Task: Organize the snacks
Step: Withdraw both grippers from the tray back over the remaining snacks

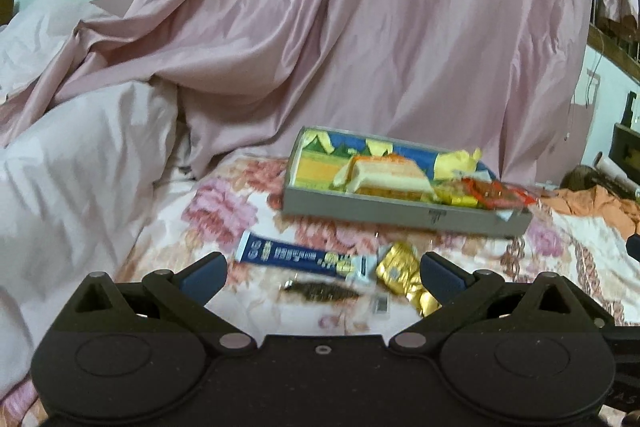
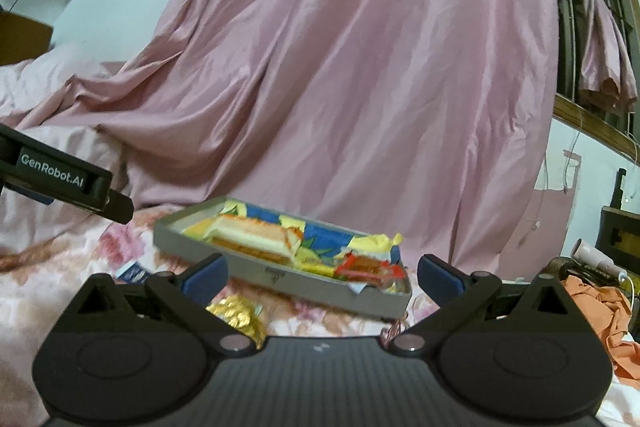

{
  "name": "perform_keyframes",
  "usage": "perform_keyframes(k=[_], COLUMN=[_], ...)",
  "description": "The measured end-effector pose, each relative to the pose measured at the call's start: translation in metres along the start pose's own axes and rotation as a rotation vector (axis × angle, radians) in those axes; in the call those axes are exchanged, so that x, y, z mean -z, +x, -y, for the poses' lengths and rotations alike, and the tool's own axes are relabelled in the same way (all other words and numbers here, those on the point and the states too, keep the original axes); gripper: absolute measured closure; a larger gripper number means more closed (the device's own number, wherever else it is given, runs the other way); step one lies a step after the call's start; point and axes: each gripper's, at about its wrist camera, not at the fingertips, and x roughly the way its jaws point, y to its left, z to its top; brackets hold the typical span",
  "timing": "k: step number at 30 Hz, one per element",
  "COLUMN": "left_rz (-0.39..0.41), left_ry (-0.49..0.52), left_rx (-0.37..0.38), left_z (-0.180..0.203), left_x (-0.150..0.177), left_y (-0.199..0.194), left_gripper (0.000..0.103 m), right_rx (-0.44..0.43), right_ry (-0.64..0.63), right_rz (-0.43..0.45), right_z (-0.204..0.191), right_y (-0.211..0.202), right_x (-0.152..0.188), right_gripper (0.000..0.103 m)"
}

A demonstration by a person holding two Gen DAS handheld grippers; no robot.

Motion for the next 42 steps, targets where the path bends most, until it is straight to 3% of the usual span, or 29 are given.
perform_keyframes(k=[12, 30, 42], left_rz=[-0.089, -0.172, -0.145], left_ry=[0.07, 0.125, 0.123], left_rx=[-0.001, 0.022, -0.004], left_z=[-0.009, -0.02, -0.021], left_x=[0.041, 0.064, 0.055], left_y=[0.0, 0.034, 0.066], left_gripper=[0.001, 0.001, 0.001], right_rx=[-0.038, -0.076, -0.098], right_ry=[0.036, 0.024, 0.017], right_rz=[-0.123, -0.367, -0.446], right_z=[-0.009, -0.022, -0.029], right_y=[-0.023, 0.015, 0.033], right_x=[0.017, 0.041, 0.05], right_gripper=[0.0, 0.0, 0.0])
